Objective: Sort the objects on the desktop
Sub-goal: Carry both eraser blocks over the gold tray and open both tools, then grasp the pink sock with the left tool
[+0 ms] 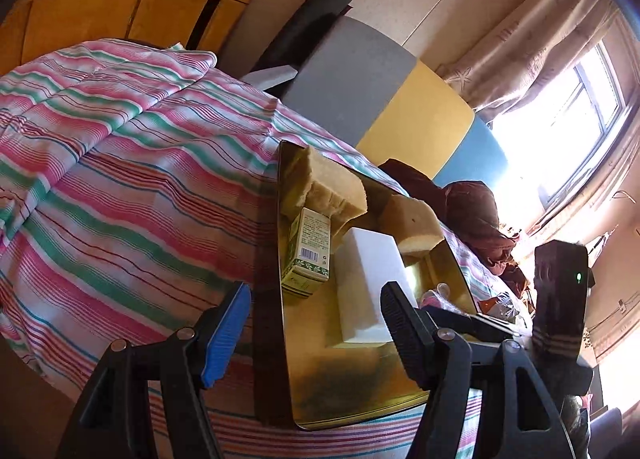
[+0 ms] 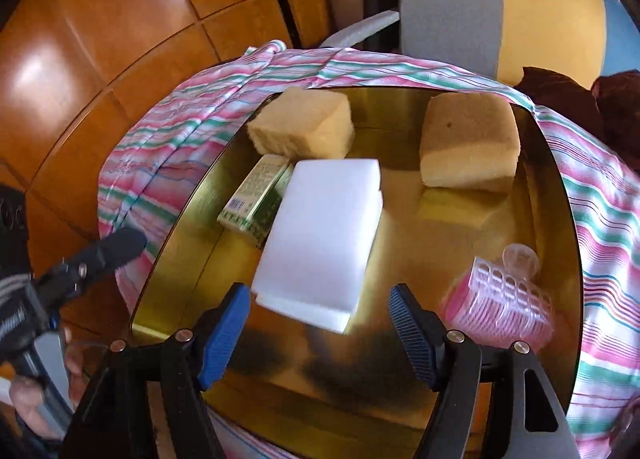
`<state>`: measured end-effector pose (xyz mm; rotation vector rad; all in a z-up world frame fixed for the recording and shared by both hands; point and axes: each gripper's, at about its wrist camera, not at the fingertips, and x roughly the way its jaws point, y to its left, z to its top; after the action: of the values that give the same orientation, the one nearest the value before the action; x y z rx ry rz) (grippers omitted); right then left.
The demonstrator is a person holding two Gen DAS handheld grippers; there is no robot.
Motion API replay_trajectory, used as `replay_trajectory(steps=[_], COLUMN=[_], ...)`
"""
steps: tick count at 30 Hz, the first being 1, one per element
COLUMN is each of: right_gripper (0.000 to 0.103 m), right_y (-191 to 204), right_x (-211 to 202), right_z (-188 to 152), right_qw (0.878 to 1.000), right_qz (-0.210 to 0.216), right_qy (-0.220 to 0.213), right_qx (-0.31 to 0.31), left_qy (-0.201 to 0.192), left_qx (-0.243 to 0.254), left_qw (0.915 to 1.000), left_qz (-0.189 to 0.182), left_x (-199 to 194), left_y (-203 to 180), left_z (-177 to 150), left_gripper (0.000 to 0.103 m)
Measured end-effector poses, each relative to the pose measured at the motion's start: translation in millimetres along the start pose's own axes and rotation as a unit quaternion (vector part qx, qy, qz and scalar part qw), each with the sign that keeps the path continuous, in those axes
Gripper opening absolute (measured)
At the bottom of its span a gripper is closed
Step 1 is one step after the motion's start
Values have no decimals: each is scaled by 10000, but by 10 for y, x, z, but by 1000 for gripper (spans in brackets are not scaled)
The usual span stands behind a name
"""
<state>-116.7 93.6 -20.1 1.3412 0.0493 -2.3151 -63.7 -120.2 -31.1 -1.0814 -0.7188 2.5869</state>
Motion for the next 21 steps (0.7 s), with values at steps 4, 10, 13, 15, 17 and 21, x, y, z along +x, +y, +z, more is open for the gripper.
replay_trajectory(steps=[4,10,13,15,17,21], right_gripper=[68,65,64,64,65,71], right_y=[138,109,60,46,15,-153], right_x=[96,251,240,172,54,-300], right_z=[-53,67,144,142,94,-88], right_qw=[9978,9948,9962,9974,9983,9980], right_qz=[-346,-757,-662,-477,-289,71], right_qy=[228,230,77,-44,-177,-615], right_qx=[-510,-645,-564,-535,-467,-159], left_qy=[-36,26,49,52,56,109], left_qx=[76,139,172,241,333,594], left_qw=[10000,9999,9998,9997,9994,9981], left_qz=[-19,12,8,-4,-33,-132], left_x=[-39,-29,-18,-17,-17,-1], left_y=[-61,-119,-155,-196,-251,-423], left_z=[-13,-25,-27,-25,-23,-51], left_gripper=[69,69,69,69,69,69])
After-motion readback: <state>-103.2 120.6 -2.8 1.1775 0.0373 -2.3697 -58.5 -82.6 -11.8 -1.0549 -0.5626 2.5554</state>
